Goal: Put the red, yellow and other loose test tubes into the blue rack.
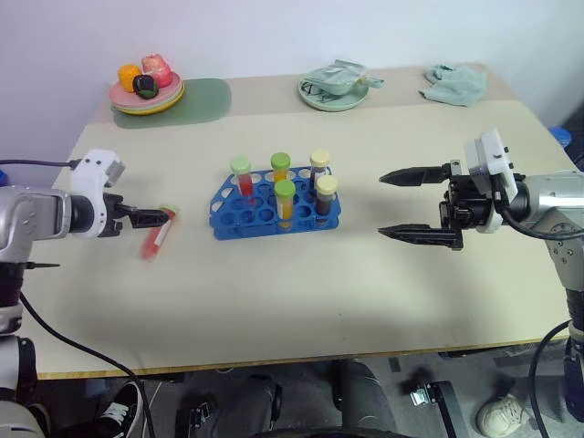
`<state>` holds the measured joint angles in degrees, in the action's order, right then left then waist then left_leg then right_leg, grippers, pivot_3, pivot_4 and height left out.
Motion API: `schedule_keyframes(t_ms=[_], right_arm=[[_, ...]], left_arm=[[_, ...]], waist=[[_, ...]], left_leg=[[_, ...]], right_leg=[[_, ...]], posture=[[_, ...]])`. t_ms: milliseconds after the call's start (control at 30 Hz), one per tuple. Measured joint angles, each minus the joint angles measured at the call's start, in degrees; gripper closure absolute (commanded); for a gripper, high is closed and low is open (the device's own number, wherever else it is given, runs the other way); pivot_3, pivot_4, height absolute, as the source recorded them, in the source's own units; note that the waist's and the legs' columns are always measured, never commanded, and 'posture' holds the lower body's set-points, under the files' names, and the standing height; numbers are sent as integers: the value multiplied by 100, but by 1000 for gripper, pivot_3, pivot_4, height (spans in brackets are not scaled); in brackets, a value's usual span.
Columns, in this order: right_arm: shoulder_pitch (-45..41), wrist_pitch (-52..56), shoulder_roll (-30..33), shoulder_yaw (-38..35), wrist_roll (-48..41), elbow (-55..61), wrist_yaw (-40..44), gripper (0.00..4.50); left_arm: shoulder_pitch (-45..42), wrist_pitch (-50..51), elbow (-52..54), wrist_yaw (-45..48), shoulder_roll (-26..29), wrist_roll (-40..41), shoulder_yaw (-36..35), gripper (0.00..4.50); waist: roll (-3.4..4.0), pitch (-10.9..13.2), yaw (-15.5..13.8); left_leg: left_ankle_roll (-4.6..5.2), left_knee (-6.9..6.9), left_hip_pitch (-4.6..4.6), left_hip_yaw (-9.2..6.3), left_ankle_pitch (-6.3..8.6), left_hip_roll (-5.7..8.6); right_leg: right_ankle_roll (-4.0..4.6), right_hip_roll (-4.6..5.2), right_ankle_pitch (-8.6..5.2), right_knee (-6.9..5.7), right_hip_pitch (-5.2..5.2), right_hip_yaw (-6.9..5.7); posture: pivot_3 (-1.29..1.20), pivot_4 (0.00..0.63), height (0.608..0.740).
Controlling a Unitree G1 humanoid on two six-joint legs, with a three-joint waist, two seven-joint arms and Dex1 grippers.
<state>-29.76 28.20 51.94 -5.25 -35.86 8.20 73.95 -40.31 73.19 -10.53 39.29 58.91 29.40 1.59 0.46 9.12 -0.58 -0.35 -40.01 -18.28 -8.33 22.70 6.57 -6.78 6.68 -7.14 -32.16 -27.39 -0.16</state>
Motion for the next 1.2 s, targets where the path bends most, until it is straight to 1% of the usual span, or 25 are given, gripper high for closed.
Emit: schedule_keyframes(t_ms=[67,167,233,333,500,600,733,900,1200], right_arm=[[5,-30,-6,3,35,-21,0,0],[23,-105,-18,5,106,-71,5,0],[30,-109,-39,10,127,-69,-4,0],[36,-108,-93,11,130,-66,-38,0],[52,-118,-142,12,160,-65,-81,0],[52,-130,-154,12,194,-64,-107,0],[52,-184,-175,12,207,-65,-140,0],[48,-269,-252,24,260,-70,-162,0],[48,-275,-321,29,313,-70,-194,0]], left_arm=[[-442,-174,-584,241,8,-308,429,17],[-955,-495,-1366,604,-32,-684,851,17],[-1233,-614,-1843,712,-129,-918,987,17],[-1413,-664,-2249,839,-333,-1207,1204,17],[-1938,-539,-3152,933,-769,-1513,1322,17],[-2122,-618,-3387,1104,-766,-1731,1411,17],[-2122,-480,-3619,1407,-779,-1921,1645,17],[-1903,-400,-3398,1839,-702,-2105,2004,17],[-1897,-272,-3465,1892,-789,-2315,2003,17]], waist=[[0,0,38],[0,0,81],[0,0,107],[0,0,127],[-2,1,127],[-2,1,140],[-2,1,155],[-2,1,143],[-2,1,135]], left_leg=[[-1,0,0,5,0,5],[-1,-1,-1,6,0,6],[-1,-2,-1,6,0,7],[-1,-3,-2,7,0,8],[0,-8,-6,5,0,14],[-1,-6,-5,7,0,14],[0,-7,-5,10,0,14],[0,-8,-6,10,0,14],[0,-10,-6,10,0,16]], right_leg=[[0,-1,0,-2,-2,0],[0,-1,0,-3,-4,0],[0,0,0,-2,-3,0],[-1,0,0,-2,-4,0],[-1,0,1,-2,-5,-1],[-1,1,1,-3,-8,-1],[-1,1,1,-5,-10,-1],[-1,4,1,-6,-10,-1],[-2,5,1,-8,-9,-1]], posture=[[0,150,740],[0,150,740],[0,150,740],[0,150,740],[0,150,740],[0,150,740],[0,150,740],[0,150,740],[0,150,740]])
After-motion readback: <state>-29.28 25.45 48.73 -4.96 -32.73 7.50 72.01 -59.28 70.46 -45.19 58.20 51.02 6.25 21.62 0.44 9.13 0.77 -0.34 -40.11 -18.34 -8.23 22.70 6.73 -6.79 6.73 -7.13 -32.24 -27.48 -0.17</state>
